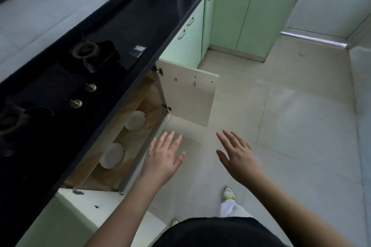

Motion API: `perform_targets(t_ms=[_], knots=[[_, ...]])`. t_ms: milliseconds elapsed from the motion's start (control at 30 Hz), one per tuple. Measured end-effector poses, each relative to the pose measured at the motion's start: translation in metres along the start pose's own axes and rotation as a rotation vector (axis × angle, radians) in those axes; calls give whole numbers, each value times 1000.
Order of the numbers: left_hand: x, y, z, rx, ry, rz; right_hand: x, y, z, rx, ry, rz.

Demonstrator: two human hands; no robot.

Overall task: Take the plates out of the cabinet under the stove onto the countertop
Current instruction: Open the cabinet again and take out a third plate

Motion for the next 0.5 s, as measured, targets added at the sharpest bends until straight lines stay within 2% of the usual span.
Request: perform_targets(t_ms=[267, 500], knots=[[-29, 12, -24, -311, 0, 14, -42, 49, -73, -205, -89, 12], [-28, -11, 17, -572, 12, 17, -35, -9, -124, -475, -183, 28]])
Point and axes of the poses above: each hand's wrist, its own z-axis away from the middle knuckle, its own x-axis out of the palm, y = z × x, the point moved 6 cm from there along -z, towards the middle knuckle, and after that the axes turned 8 degrees about -z, right-handed, at the moved point
